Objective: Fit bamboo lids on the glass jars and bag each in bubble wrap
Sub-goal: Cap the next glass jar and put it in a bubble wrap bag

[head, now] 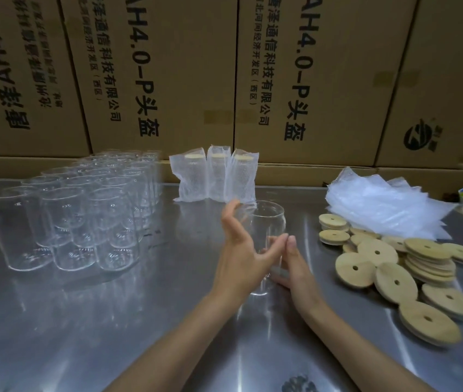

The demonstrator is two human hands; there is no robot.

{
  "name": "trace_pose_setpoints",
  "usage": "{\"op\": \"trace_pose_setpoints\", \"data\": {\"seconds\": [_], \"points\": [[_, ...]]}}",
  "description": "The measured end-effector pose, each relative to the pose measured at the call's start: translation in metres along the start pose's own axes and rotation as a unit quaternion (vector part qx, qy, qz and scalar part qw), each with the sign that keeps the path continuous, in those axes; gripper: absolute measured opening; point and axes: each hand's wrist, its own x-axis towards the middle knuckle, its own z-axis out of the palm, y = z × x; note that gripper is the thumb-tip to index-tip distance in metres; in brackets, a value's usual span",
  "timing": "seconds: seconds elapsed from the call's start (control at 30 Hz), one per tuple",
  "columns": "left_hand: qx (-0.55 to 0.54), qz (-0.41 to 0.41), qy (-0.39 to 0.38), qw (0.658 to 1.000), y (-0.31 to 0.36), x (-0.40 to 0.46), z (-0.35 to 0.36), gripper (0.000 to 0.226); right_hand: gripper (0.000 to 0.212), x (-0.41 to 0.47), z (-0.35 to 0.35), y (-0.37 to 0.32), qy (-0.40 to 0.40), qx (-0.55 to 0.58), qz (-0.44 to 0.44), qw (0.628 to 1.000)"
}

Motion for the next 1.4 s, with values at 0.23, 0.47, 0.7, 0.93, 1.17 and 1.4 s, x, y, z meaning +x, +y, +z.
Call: {"op": "trace_pose_setpoints", "data": {"seconds": [0.23,0.47,0.7,0.93,1.17,1.4], "points": [[0.032,-0.142,-0.152,0.978,-0.041,-0.017,0.001,0.077,0.049,0.017,-0.006,0.002,0.049,-0.071,0.008,0.996],[0.002,-0.187,-0.163,0.969,-0.048,-0.020,-0.003,0.081,0.024,0.017,-0.039,0.000,0.148,-0.558,-0.038,0.815],[0.013,-0.196,-0.176,0.965,-0.044,-0.022,-0.007,0.080,0.048,0.008,-0.042,-0.003,0.078,-0.648,0.107,0.750],[0.012,-0.194,-0.164,0.967,-0.041,-0.023,-0.007,0.079,0.040,0.005,-0.034,-0.008,0.036,-0.559,0.001,0.828],[-0.010,-0.184,-0.147,0.972,-0.041,-0.023,-0.008,0.107,0.058,0.005,-0.041,-0.005,0.061,-0.618,0.078,0.780],[-0.028,-0.215,-0.174,0.960,-0.041,-0.021,-0.009,0.101,0.041,0.010,-0.046,-0.007,0.071,-0.558,0.049,0.825]]}}
